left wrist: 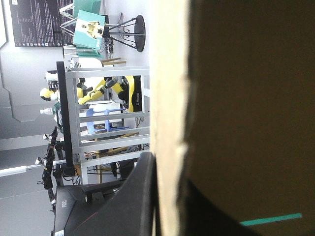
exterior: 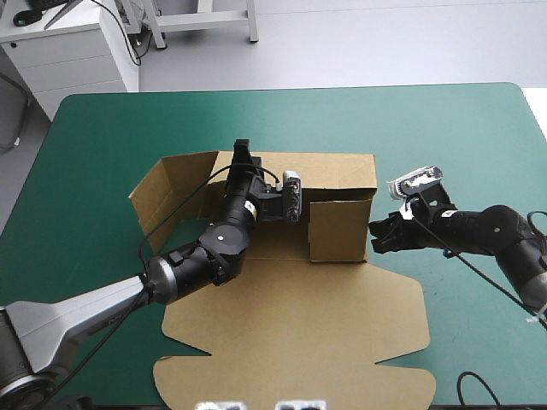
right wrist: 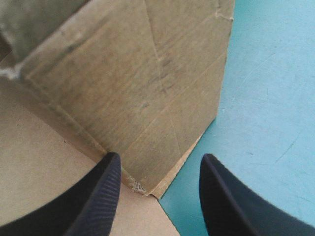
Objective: Fold the box
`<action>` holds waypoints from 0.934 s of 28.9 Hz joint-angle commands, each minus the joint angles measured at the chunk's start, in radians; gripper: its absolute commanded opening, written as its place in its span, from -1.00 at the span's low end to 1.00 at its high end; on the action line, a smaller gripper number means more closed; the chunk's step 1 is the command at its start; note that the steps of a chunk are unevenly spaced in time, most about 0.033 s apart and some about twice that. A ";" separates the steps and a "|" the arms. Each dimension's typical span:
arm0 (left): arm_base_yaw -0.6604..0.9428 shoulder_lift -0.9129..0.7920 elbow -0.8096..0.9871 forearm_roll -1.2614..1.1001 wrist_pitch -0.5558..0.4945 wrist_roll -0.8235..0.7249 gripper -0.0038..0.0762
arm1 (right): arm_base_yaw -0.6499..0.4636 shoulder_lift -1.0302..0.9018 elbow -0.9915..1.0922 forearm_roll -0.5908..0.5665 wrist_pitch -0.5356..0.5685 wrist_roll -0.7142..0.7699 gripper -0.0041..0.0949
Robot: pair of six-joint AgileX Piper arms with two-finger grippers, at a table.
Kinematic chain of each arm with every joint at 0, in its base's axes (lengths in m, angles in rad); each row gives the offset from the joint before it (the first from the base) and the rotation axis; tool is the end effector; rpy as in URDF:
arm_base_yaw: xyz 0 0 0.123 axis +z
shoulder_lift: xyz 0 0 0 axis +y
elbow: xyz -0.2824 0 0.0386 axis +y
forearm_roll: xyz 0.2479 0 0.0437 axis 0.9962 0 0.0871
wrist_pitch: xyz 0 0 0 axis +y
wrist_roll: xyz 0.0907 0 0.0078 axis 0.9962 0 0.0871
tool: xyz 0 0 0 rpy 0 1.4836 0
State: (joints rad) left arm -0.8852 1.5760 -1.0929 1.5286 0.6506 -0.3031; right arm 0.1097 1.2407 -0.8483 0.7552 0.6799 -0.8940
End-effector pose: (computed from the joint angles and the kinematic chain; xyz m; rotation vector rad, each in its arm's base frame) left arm 0.2616 -0.2327 0.2987 1.4894 1.3441 0.8584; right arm 0.2399 0.0660 0.2872 -0.6332 2.2640 0.4605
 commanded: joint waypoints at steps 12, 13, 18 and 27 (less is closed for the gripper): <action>0.000 -0.037 -0.030 0.022 0.017 -0.017 -0.92 | -0.001 -0.031 -0.025 0.125 0.137 -0.097 0.03; 0.000 -0.037 -0.030 0.022 0.017 -0.017 -0.92 | -0.001 -0.031 -0.025 0.125 0.137 -0.097 0.03; 0.000 -0.037 -0.030 0.022 0.021 -0.017 -0.92 | -0.001 -0.031 -0.025 0.157 0.122 -0.109 0.03; 0.000 -0.037 -0.030 0.022 0.019 -0.017 -0.92 | -0.001 -0.029 -0.025 0.154 0.125 -0.121 -0.45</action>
State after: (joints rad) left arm -0.8833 1.5760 -1.0929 1.5277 0.6468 -0.3031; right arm 0.1097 1.2400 -0.8467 0.8839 0.7924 -1.0018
